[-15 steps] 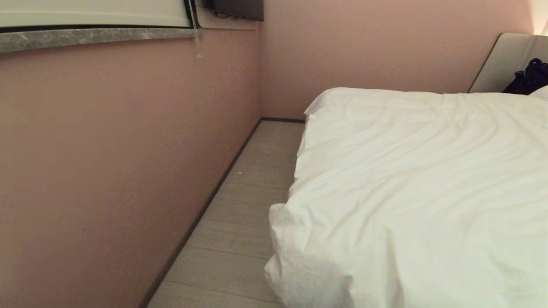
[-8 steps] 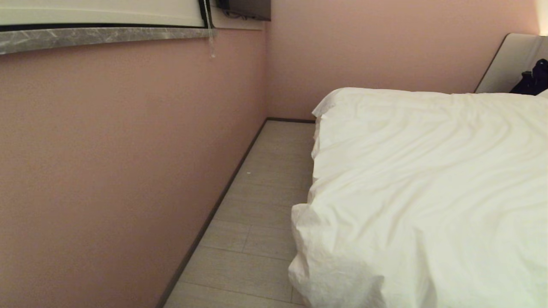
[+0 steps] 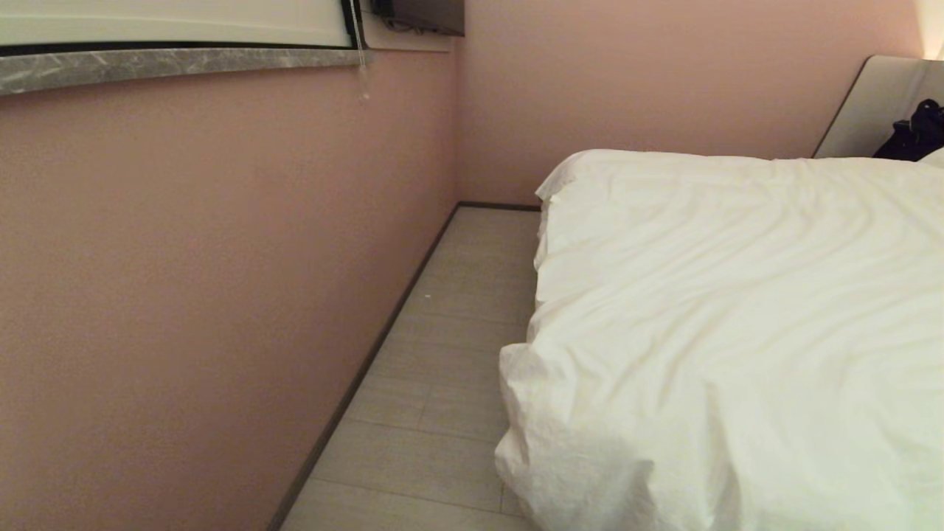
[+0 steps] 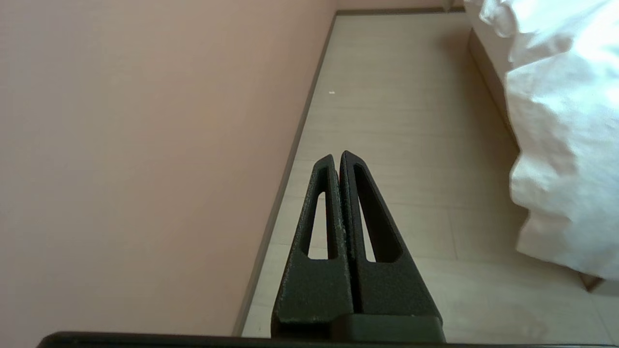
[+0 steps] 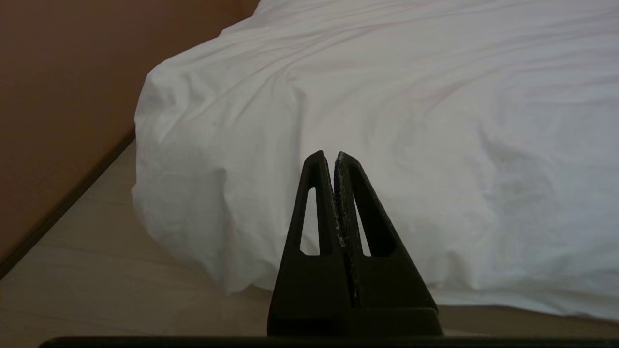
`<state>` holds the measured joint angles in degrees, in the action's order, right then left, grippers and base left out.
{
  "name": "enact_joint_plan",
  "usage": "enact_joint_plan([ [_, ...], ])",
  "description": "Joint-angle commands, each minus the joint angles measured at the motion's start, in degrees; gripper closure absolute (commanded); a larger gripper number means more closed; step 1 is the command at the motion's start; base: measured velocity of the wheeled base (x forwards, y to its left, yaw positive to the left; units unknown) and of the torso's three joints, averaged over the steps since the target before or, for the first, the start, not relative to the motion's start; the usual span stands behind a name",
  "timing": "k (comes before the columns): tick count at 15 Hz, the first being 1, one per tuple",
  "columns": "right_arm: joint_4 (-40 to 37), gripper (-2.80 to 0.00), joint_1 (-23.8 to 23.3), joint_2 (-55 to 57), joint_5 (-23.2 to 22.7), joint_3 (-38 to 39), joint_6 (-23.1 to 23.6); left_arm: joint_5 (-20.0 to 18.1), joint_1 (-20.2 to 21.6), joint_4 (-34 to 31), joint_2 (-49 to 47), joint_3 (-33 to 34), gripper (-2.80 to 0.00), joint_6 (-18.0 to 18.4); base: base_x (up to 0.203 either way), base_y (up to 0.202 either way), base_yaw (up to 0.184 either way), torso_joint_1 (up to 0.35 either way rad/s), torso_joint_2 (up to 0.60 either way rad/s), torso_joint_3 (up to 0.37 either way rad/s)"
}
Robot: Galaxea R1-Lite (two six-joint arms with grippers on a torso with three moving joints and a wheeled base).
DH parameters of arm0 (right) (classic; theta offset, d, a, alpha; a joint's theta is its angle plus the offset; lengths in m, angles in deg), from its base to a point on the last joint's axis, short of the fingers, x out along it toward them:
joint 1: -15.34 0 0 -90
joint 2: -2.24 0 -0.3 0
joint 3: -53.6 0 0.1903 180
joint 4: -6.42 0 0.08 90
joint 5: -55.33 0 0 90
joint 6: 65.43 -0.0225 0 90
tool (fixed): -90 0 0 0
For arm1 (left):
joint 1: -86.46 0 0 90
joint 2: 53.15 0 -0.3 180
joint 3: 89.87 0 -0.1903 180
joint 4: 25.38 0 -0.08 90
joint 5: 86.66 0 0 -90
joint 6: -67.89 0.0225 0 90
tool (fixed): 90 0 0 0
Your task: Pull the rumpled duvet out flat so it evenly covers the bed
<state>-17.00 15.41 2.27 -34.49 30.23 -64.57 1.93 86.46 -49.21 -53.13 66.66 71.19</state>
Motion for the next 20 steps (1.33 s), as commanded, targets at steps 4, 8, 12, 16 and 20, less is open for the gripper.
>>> enact_joint_plan([
  [4, 0.0, 0.00, 0.0, 0.0, 0.0, 0.0, 0.0, -0.1, 0.0, 0.0, 0.0, 0.0, 0.00, 0.0, -0.195, 0.000, 0.000, 0.002, 0.00, 0.002],
  [8, 0.0, 0.00, 0.0, 0.1, 0.0, 0.0, -0.1, -0.1, 0.0, 0.0, 0.0, 0.0, 0.00, 0.0, -0.193, 0.000, 0.000, 0.004, 0.00, 0.003],
  [12, 0.0, 0.00, 0.0, 0.1, 0.0, 0.0, 0.0, -0.1, 0.0, 0.0, 0.0, 0.0, 0.00, 0.1, -0.081, 0.000, 0.000, 0.000, 0.00, 0.004],
  [16, 0.0, 0.00, 0.0, 0.1, 0.0, 0.0, 0.0, -0.1, 0.0, 0.0, 0.0, 0.0, 0.00, 0.1, 0.000, 0.000, 0.000, 0.000, 0.00, 0.000],
  [20, 0.0, 0.00, 0.0, 0.1, 0.1, 0.0, -0.2, -0.1, 0.0, 0.0, 0.0, 0.0, 0.00, 0.1, 0.000, 0.000, 0.000, 0.000, 0.00, 0.000],
])
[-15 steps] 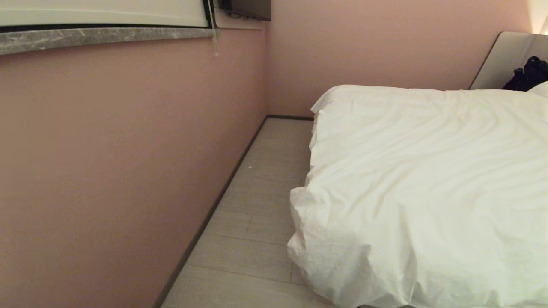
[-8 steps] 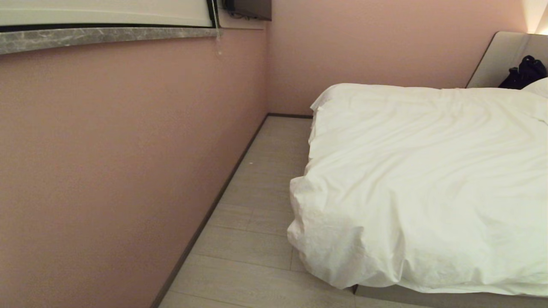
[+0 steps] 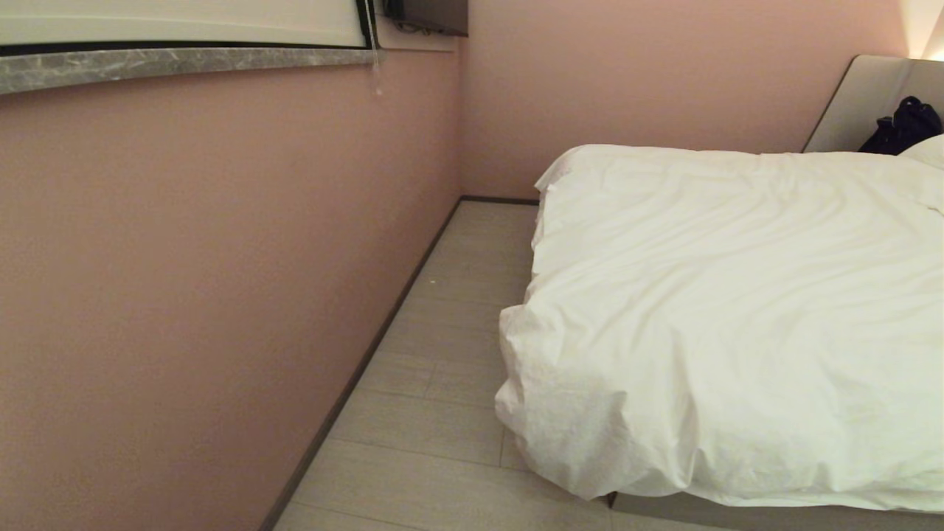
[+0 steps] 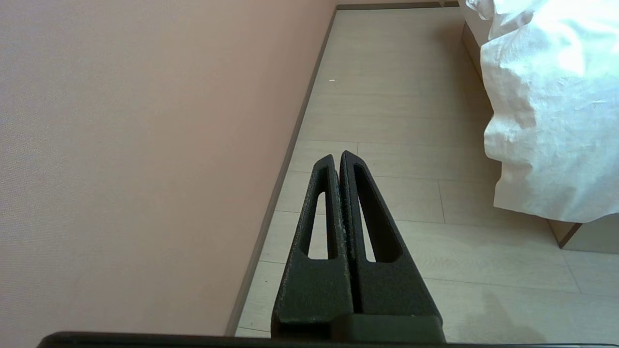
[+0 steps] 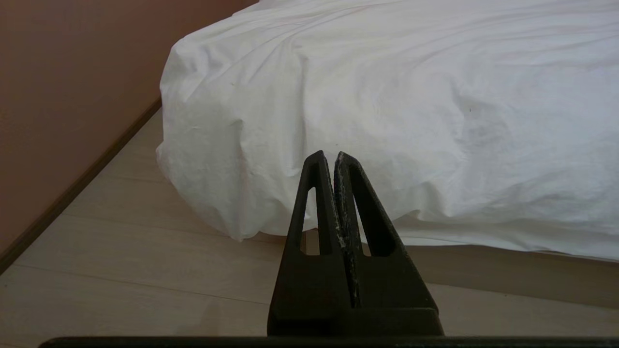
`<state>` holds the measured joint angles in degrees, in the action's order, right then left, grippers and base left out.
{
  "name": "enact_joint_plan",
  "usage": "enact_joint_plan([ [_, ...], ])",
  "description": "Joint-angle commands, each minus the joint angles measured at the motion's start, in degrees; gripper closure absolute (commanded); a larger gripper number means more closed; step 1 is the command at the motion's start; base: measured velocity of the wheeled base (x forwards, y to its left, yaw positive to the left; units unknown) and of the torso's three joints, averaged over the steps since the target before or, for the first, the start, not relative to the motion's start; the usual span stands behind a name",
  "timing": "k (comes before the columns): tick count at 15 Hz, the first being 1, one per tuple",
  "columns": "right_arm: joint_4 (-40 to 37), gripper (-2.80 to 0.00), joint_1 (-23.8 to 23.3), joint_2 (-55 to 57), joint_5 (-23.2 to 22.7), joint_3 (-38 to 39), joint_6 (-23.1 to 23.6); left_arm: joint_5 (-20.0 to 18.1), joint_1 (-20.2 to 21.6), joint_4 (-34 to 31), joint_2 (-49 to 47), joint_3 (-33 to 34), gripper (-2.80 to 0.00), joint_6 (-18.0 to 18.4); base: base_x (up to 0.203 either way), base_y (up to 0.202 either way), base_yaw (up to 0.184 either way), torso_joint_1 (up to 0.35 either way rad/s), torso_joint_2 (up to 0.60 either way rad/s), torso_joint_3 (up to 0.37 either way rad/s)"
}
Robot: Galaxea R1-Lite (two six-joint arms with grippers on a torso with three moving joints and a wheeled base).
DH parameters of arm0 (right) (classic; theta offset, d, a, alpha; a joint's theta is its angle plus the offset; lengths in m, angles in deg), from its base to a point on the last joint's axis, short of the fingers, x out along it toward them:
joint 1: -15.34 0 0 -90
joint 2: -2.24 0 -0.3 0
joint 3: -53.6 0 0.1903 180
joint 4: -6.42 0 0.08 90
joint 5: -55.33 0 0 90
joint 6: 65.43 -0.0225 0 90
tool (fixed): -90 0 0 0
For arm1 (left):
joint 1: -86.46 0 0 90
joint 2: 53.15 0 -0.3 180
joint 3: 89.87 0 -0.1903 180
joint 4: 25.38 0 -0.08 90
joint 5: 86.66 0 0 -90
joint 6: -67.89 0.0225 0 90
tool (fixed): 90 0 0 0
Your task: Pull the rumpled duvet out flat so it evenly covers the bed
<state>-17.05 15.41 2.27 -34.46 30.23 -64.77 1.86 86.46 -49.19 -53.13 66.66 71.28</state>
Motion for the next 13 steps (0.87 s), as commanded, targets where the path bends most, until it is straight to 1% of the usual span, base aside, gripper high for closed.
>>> enact_joint_plan([
  [1, 0.0, 0.00, 0.0, 0.1, 0.0, 0.0, -0.6, 0.0, 0.0, 0.0, 0.0, 0.0, 0.00, 0.0, 0.000, 0.000, 0.000, 0.000, 0.00, 0.000],
  [13, 0.1, 0.00, 0.0, 0.0, 0.0, 0.0, -0.5, 0.0, 0.0, 0.0, 0.0, 0.0, 0.00, 0.0, 0.000, 0.000, 0.000, 0.000, 0.00, 0.000],
])
